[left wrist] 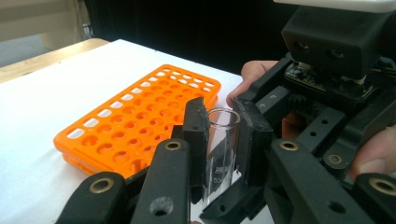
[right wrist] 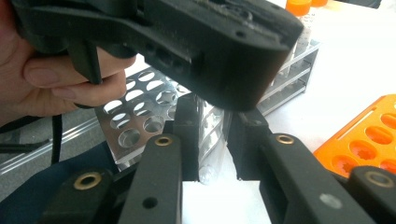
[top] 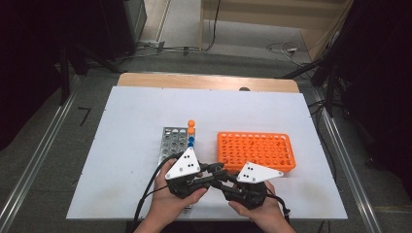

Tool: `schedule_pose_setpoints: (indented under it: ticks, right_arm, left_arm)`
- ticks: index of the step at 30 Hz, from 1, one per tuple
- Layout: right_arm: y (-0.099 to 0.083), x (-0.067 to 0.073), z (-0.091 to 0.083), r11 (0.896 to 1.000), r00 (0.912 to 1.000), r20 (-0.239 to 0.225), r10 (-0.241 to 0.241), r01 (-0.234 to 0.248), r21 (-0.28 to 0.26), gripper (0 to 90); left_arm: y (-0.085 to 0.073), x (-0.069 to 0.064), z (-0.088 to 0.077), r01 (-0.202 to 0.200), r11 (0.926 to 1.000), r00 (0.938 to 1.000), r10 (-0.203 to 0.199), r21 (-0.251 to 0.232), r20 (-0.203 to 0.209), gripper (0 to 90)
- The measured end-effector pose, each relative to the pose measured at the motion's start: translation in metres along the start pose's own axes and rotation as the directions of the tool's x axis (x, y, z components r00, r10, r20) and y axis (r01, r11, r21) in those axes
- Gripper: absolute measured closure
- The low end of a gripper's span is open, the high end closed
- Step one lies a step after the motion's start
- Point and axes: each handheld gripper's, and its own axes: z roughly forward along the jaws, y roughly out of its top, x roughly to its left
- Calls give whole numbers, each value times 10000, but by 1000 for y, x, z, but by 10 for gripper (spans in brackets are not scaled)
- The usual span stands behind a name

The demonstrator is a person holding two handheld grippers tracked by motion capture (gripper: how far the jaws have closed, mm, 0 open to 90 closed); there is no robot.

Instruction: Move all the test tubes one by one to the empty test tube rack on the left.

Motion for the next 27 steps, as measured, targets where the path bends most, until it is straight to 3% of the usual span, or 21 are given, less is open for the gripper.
schedule_pose_setpoints:
  ticks: [6,12,19,27]
  right_arm:
    - [1,-4,-3,9999,10000,-19,30,-30,147,359]
    - [-3,-18,-16,9998,9999,7,142,-142,156,175]
    - [-15,-39,-39,9997,9993,336,176,-182,153,32]
    - [-35,-62,-66,9993,9935,1085,350,-365,112,23]
  left_arm:
    - [2,8,-14,155,9995,9994,-163,-287,-306,770]
    - [2,18,-31,249,9980,9961,-296,-572,-830,770]
    - [-3,32,-47,384,9958,9872,-507,-833,-1511,770]
    - [-12,39,-50,363,9934,9702,-611,-1087,-2347,770]
